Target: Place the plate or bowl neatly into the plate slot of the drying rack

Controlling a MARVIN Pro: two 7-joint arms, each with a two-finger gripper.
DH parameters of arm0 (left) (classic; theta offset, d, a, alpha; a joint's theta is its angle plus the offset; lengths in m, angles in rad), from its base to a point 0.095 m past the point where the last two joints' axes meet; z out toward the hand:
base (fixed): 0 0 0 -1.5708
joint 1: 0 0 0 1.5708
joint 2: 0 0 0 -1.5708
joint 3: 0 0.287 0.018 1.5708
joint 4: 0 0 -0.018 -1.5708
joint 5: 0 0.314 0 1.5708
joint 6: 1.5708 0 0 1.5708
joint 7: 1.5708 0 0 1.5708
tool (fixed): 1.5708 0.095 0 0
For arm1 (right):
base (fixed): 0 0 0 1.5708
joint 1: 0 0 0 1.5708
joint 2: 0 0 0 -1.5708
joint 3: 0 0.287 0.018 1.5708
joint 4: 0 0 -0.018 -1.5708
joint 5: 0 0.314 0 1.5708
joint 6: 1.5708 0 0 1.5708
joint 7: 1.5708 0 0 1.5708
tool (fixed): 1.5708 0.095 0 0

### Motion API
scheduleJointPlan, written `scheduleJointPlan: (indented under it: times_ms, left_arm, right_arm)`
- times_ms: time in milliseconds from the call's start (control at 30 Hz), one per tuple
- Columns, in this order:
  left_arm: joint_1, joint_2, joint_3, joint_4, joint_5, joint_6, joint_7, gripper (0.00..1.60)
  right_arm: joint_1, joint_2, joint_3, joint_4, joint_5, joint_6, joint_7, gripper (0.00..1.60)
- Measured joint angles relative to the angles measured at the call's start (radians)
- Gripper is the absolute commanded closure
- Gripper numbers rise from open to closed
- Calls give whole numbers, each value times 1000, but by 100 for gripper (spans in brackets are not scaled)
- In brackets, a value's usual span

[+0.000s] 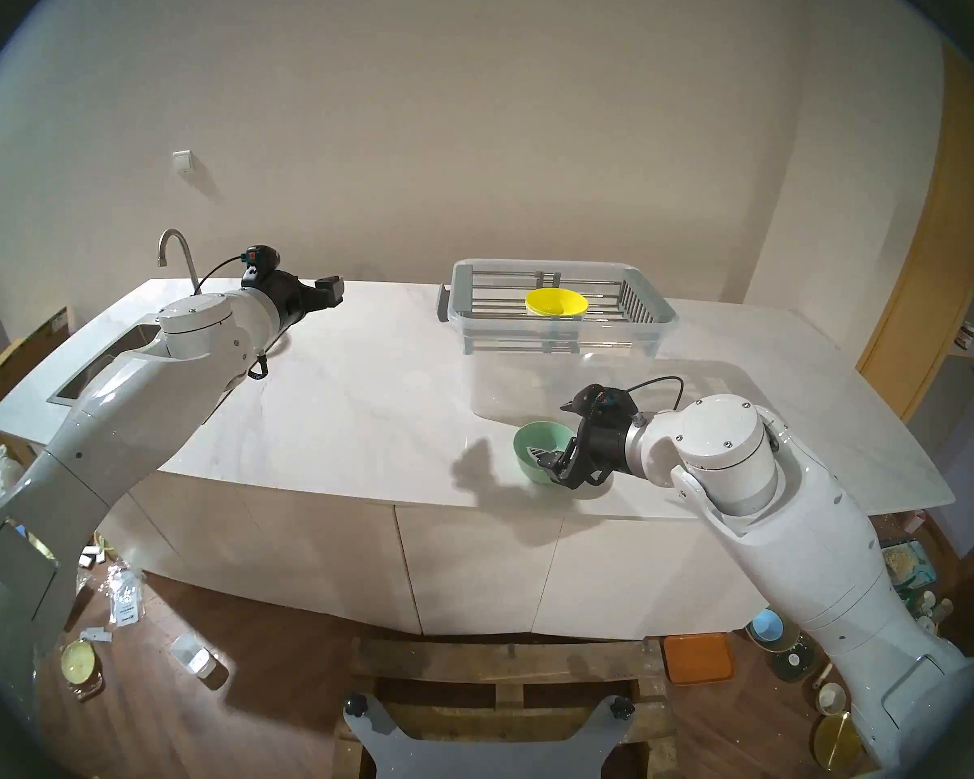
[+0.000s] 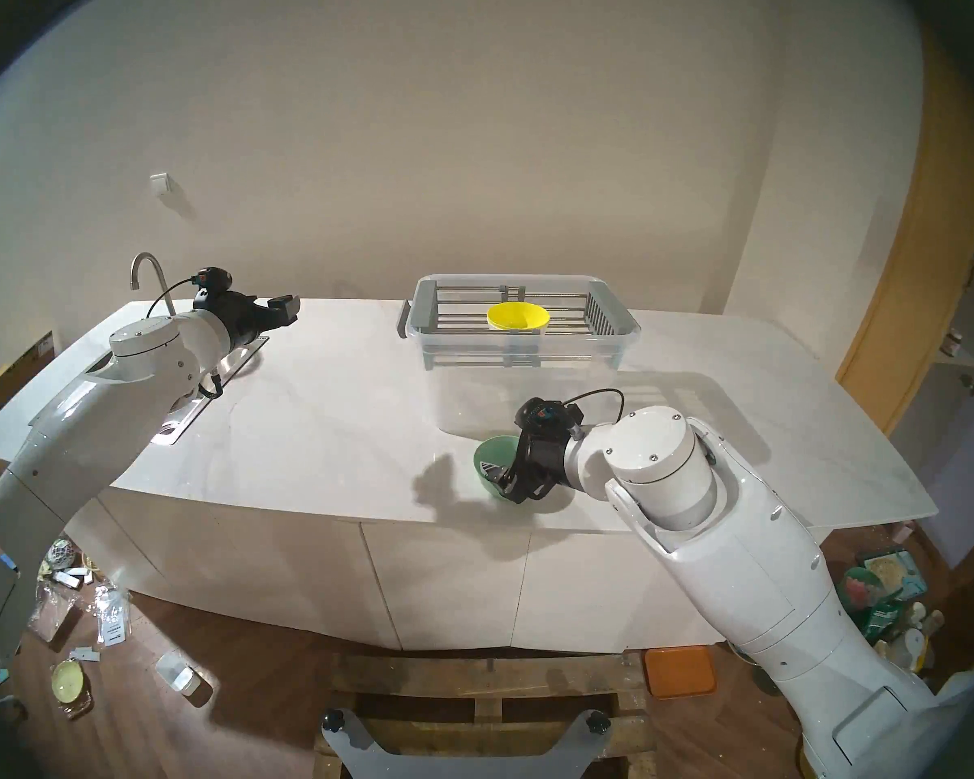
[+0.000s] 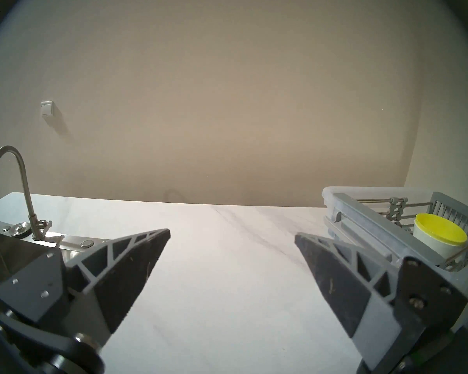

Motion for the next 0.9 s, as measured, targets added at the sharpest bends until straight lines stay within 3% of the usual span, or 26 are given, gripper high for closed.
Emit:
scheduleJointPlan:
  times_ms: [433,900]
  left_arm:
    - [0,0,0,0,0,0,0,0]
    - [0,0,0,0,0,0,0,0]
  right_arm:
    - [5,-15,-37,44,-16,-25,-4,0]
    - [13,-15,-65,171,-49,-68,-8,0]
